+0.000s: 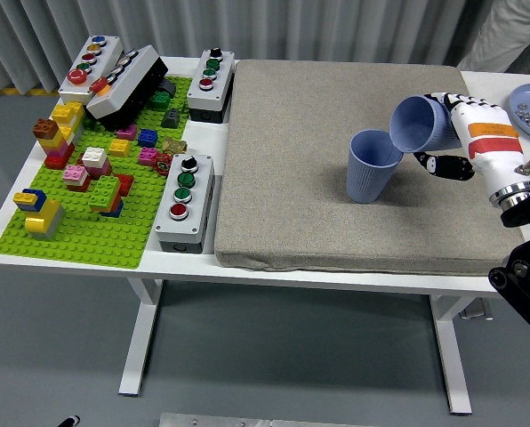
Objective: Pick cup pour cup place
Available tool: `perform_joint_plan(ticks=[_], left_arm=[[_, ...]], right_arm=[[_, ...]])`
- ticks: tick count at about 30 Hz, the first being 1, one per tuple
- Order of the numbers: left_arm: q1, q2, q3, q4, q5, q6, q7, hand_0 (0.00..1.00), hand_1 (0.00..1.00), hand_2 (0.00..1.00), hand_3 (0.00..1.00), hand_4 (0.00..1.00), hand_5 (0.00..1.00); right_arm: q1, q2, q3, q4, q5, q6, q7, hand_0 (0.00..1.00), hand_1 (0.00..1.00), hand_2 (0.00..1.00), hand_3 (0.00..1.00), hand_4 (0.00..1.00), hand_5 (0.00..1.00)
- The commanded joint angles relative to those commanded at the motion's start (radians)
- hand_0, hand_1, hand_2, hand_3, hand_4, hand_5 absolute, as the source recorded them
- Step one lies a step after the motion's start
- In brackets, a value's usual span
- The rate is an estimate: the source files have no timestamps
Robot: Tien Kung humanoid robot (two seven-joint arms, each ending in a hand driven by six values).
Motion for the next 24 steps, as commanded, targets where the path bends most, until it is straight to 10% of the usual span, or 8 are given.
perform_joint_plan(ticks=[24], left_arm=[[-0.003, 0.001, -0.002, 0.0, 0.0, 0.0, 0.0, 0.826, 0.783, 0.839, 0.761, 0.574, 0.998]], right_arm=[[0.031, -0.022, -0.039, 0.021, -0.019, -0.006, -0.021, 0.753, 0.602, 0.523, 0.607, 0.73, 0.289]])
